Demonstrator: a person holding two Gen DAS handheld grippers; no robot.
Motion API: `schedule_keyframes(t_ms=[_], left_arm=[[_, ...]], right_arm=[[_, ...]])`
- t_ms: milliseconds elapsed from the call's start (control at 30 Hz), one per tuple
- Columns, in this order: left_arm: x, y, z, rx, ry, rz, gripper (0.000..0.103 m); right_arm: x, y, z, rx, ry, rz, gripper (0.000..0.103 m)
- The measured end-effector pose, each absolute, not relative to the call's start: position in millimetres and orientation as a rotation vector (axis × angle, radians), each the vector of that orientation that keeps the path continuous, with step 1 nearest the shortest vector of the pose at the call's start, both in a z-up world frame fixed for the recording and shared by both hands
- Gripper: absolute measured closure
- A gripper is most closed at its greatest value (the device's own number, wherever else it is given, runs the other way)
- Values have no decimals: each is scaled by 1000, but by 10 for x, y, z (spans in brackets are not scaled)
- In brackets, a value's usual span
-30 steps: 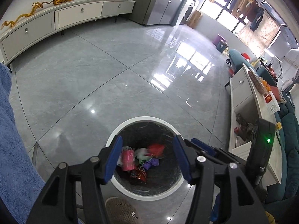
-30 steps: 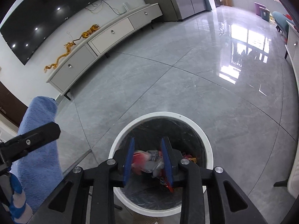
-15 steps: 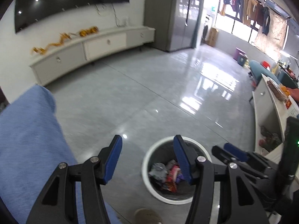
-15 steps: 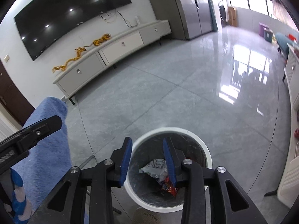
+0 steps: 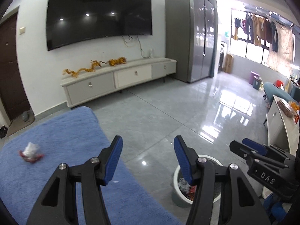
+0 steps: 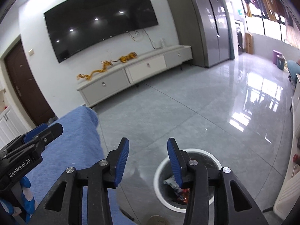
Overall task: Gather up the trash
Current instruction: 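Move both open grippers back to the white tissue and clear plastic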
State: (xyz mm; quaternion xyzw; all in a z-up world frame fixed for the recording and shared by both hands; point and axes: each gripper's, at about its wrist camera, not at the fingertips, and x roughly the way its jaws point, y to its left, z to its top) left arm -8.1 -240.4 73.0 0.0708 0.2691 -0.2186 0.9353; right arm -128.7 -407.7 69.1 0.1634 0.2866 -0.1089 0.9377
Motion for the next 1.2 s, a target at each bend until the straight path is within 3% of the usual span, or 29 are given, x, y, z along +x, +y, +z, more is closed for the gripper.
schedule_keyframes(t_ms=[200, 333, 733, 1200], left_arm=[[-244, -1886, 923, 103, 513, -396, 48], [-319, -1579, 1015, 69, 491, -361, 34], [-221, -552, 1048, -25, 459, -286, 34], [453, 762, 607, -97, 557, -112, 34]], right_arm=[[-1302, -3661, 945, 269, 555, -177, 57], [-1304, -3359, 1086, 219, 542, -148, 48], [-1045, -2598, 1232, 114, 562, -34, 47], [-167, -1763, 1003, 50, 680, 223, 47]])
